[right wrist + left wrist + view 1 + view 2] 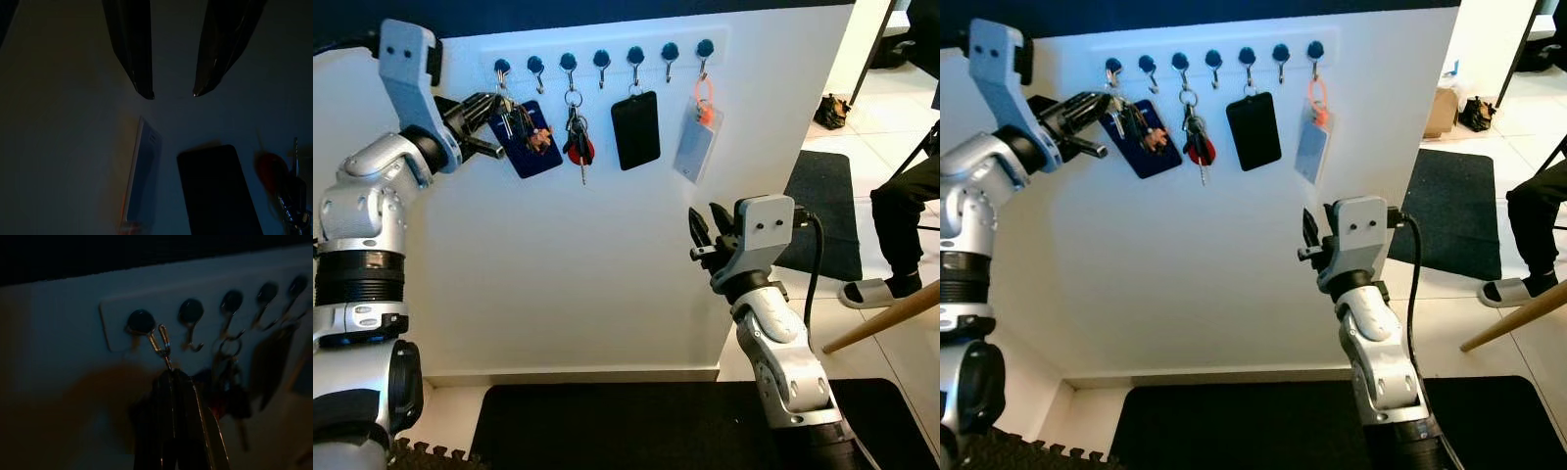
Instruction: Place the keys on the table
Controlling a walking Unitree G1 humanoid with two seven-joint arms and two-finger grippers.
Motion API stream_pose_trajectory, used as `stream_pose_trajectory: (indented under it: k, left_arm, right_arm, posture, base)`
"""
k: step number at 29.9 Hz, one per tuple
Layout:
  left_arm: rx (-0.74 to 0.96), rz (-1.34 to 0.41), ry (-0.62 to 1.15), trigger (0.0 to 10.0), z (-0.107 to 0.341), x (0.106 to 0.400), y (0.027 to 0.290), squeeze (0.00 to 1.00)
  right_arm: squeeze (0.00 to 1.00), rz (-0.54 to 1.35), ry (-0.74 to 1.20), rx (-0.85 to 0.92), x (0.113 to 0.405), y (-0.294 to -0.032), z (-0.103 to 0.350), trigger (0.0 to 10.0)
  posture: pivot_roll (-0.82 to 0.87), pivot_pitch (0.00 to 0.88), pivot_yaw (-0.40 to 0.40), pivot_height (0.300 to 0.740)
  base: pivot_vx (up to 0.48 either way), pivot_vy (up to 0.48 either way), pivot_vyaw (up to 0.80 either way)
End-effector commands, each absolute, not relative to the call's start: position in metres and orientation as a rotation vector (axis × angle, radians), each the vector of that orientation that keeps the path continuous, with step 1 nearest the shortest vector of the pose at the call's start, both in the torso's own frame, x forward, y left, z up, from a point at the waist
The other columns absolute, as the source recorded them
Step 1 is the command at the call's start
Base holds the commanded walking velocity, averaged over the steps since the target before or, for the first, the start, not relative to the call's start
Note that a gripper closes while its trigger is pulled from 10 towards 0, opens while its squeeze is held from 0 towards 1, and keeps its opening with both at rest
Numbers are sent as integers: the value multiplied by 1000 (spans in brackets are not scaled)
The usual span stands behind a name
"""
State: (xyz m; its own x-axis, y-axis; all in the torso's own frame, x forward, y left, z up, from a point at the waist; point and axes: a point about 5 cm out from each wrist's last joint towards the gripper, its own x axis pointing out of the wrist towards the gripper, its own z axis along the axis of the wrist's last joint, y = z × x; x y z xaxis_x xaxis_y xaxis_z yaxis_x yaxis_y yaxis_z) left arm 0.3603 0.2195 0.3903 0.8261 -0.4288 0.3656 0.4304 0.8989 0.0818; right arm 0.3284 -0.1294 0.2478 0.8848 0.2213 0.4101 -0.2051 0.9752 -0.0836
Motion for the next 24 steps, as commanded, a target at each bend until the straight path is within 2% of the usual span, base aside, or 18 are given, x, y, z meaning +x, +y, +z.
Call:
stream_pose_trajectory:
  k: [1, 7, 14, 24]
  left_arm:
    - [-71, -513, -370, 10000, 388, 361, 208, 0]
    - [-238, -523, -196, 10000, 366, 376, 186, 0]
    - [-443, -473, -113, 10000, 363, 388, 180, 0]
    - [-497, -438, -192, 10000, 384, 390, 184, 0]
  right_arm:
    - [0, 228, -430, -31, 328, -127, 246, 10000]
    - [0, 230, -430, -29, 329, -126, 246, 10000]
    - [0, 223, -427, -28, 327, -127, 245, 10000]
    - [0, 216, -422, -23, 326, -127, 243, 10000]
  posture:
    - [65, 233, 116, 740]
    - [65, 237, 118, 740]
    - [59, 246, 122, 740]
    - [61, 256, 127, 740]
  base:
    - [0, 0, 0]
    - [0, 0, 0]
    - [0, 0, 0]
    - [0, 0, 0]
